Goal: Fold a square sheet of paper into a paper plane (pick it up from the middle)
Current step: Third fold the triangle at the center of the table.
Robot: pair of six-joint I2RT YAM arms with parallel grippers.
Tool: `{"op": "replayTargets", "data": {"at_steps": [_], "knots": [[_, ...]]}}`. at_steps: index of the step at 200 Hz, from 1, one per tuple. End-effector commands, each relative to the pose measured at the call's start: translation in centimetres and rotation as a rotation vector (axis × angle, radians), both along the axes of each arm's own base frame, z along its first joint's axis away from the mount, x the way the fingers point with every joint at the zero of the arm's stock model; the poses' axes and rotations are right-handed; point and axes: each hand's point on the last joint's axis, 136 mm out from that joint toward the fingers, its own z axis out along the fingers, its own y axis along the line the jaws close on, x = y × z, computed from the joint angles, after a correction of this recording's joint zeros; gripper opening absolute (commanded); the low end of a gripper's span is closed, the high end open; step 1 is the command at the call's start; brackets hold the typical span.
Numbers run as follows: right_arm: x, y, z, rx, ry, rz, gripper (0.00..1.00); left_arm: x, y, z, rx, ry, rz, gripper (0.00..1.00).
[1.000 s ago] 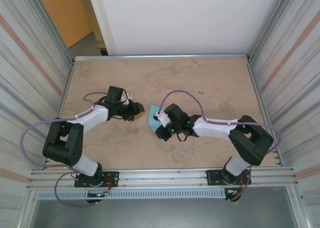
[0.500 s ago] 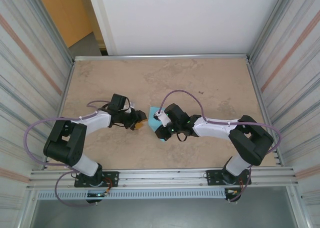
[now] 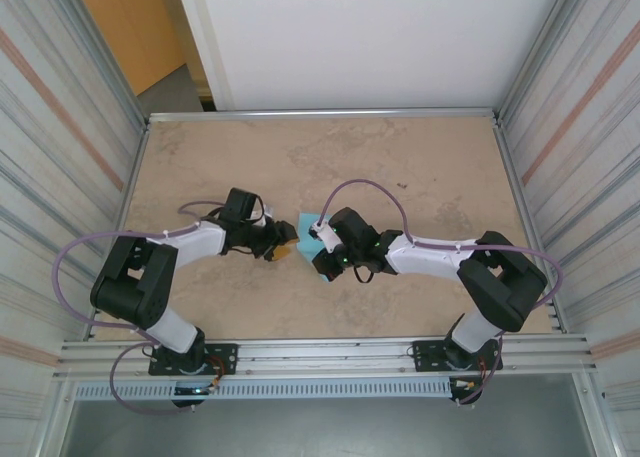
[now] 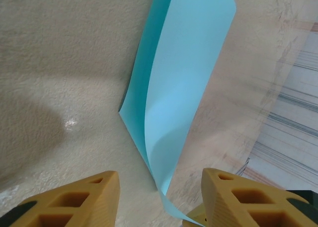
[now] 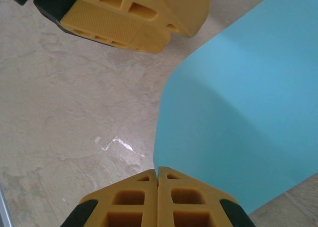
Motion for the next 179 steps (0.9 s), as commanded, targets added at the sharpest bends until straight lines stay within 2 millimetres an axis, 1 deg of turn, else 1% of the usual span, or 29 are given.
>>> {"op": "replayTargets", "data": {"at_steps": [1, 27, 66, 85, 108, 115, 136, 179], "knots": [[1.2, -0.1, 0.3, 0.005, -0.004, -0.059, 0.06, 1.2, -0.7, 1.9, -0.015, -0.066, -0.03, 0.45], [1.6, -0.5, 0.0, 0.008, 0.009, -0.091, 0.05, 2.2, -1.8, 2.5, -0.021, -0.104, -0.074, 0.41], [1.9, -0.9, -0.3, 0.021, 0.041, -0.11, 0.05, 3.7, -3.4, 2.1, 0.002, -0.107, -0.145, 0.33], [1.9, -0.9, -0.5, 0.023, 0.054, -0.111, 0.05, 4.6, -3.9, 1.2, 0.033, -0.094, -0.166, 0.3], [2.0, -1.0, -0.6, 0.026, 0.068, -0.113, 0.05, 5.2, -4.4, -0.1, 0.056, -0.064, -0.186, 0.26], [2.0, -1.0, -0.7, 0.027, 0.074, -0.112, 0.05, 5.3, -4.4, -0.7, 0.069, -0.049, -0.187, 0.25], [2.1, -1.0, -0.9, 0.028, 0.091, -0.117, 0.05, 5.8, -4.4, -1.6, 0.103, -0.033, -0.194, 0.23], [2.5, -1.4, -1.4, 0.017, 0.105, -0.144, 0.05, 5.4, -3.9, -3.4, 0.19, 0.017, -0.232, 0.2]]}}
